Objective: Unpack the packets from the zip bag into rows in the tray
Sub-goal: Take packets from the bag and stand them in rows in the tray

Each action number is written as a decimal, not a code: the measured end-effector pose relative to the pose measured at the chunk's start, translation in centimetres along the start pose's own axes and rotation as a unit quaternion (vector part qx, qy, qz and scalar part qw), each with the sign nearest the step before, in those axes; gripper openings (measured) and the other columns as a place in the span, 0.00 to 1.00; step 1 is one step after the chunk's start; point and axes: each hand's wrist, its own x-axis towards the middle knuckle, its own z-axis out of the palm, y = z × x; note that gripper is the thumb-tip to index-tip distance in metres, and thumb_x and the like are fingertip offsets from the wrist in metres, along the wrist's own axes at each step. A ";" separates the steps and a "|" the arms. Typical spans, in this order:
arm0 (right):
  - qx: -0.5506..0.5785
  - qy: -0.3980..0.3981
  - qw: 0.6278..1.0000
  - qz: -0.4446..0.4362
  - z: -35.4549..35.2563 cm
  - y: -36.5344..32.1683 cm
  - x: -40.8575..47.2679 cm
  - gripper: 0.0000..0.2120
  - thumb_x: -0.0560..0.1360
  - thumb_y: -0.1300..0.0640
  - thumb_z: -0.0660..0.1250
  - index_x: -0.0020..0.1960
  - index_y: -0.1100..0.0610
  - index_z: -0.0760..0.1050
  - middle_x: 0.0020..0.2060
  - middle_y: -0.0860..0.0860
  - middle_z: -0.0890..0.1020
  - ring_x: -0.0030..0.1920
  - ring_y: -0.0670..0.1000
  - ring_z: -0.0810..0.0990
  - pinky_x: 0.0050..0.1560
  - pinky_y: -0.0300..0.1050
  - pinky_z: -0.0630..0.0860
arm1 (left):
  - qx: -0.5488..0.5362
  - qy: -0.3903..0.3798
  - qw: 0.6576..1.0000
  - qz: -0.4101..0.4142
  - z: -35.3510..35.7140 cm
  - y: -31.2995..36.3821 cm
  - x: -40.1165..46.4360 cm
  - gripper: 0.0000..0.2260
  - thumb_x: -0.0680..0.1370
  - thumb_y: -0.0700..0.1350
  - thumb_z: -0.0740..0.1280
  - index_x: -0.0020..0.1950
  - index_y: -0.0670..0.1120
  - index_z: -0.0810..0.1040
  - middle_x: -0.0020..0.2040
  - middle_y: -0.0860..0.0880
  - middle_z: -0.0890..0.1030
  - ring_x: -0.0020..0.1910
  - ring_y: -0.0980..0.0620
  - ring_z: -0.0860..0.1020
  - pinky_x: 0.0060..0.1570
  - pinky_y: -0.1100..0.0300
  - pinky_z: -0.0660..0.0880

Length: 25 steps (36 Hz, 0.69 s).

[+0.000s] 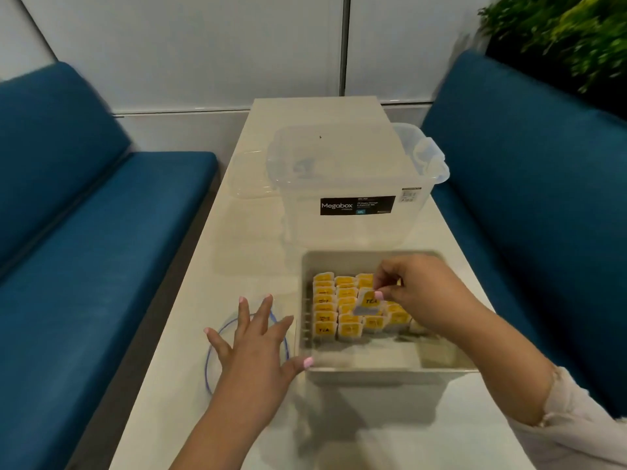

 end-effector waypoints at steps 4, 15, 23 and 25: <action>-0.051 0.001 0.999 0.005 0.6 0.9 -0.2 0.05 0.72 0.54 0.71 0.39 0.47 0.77 0.39 0.47 0.80 0.44 0.49 0.76 0.46 0.40 0.64 | 0.017 -0.003 1.000 -0.007 -0.2 0.3 0.0 0.29 0.74 0.65 0.57 0.73 0.60 0.57 0.77 0.54 0.41 0.74 0.48 0.33 0.66 0.32 0.37; -0.126 0.004 0.991 0.034 3.9 3.3 0.4 0.02 0.71 0.49 0.71 0.43 0.46 0.81 0.38 0.44 0.76 0.50 0.48 0.74 0.52 0.42 0.64 | 0.002 0.004 1.000 -0.011 -0.2 0.4 0.2 0.29 0.73 0.65 0.60 0.73 0.61 0.57 0.77 0.55 0.42 0.74 0.49 0.33 0.64 0.31 0.34; -0.150 0.017 0.988 0.036 5.6 4.0 0.8 0.03 0.72 0.49 0.71 0.44 0.46 0.81 0.36 0.43 0.73 0.51 0.48 0.75 0.49 0.43 0.62 | 0.002 -0.003 1.000 -0.016 -0.3 0.4 0.2 0.30 0.73 0.65 0.61 0.73 0.62 0.57 0.77 0.55 0.41 0.75 0.49 0.33 0.64 0.31 0.34; -0.150 0.017 0.988 0.038 5.9 4.0 0.8 0.03 0.72 0.49 0.71 0.44 0.46 0.81 0.34 0.42 0.71 0.50 0.48 0.75 0.50 0.43 0.63 | 0.004 -0.005 1.000 -0.018 -0.4 0.5 0.2 0.30 0.73 0.65 0.61 0.73 0.62 0.57 0.77 0.55 0.41 0.75 0.49 0.34 0.65 0.31 0.35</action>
